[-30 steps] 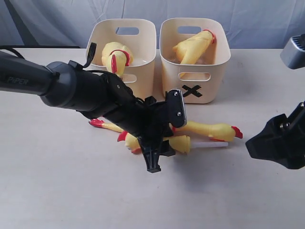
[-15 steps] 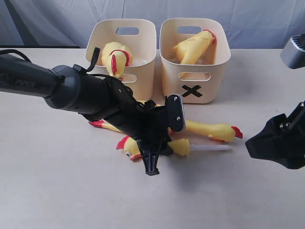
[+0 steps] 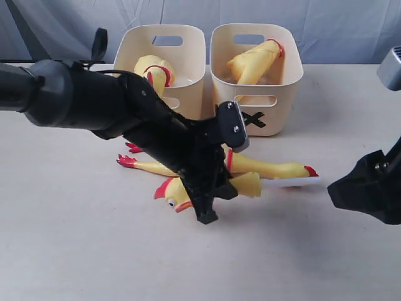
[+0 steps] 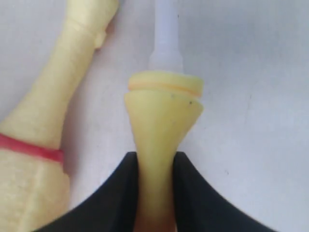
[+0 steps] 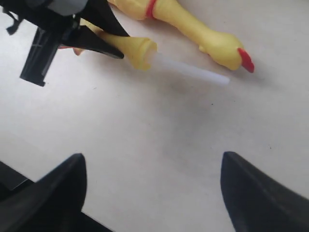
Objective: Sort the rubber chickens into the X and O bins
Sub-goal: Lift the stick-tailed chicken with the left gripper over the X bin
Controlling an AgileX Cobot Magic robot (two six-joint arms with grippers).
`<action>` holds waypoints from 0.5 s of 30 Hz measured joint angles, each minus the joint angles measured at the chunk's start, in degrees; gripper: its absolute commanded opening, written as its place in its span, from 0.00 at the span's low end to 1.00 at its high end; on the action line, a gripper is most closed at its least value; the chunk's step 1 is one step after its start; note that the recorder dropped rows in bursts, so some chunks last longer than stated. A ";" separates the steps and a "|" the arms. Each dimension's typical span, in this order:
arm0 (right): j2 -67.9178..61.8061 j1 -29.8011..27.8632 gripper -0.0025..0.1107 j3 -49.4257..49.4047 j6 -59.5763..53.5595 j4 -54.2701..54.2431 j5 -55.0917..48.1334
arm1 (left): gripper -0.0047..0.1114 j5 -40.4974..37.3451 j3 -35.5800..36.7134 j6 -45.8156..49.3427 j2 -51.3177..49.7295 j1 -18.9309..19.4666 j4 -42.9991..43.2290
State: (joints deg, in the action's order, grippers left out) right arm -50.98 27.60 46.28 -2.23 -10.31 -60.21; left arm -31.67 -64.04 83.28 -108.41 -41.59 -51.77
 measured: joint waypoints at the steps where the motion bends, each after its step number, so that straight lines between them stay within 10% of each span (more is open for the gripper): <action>1: 0.11 0.00 0.66 0.00 0.27 0.27 0.00 | 0.04 0.43 0.00 -0.51 0.90 0.00 0.13; 15: 0.73 0.00 0.66 0.00 6.07 5.15 -3.24 | 0.04 26.57 -8.52 -1.89 4.33 0.00 -14.30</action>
State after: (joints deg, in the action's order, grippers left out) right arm -50.26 27.60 46.28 3.85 -5.16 -63.45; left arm -5.10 -72.56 81.39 -104.08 -41.59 -66.07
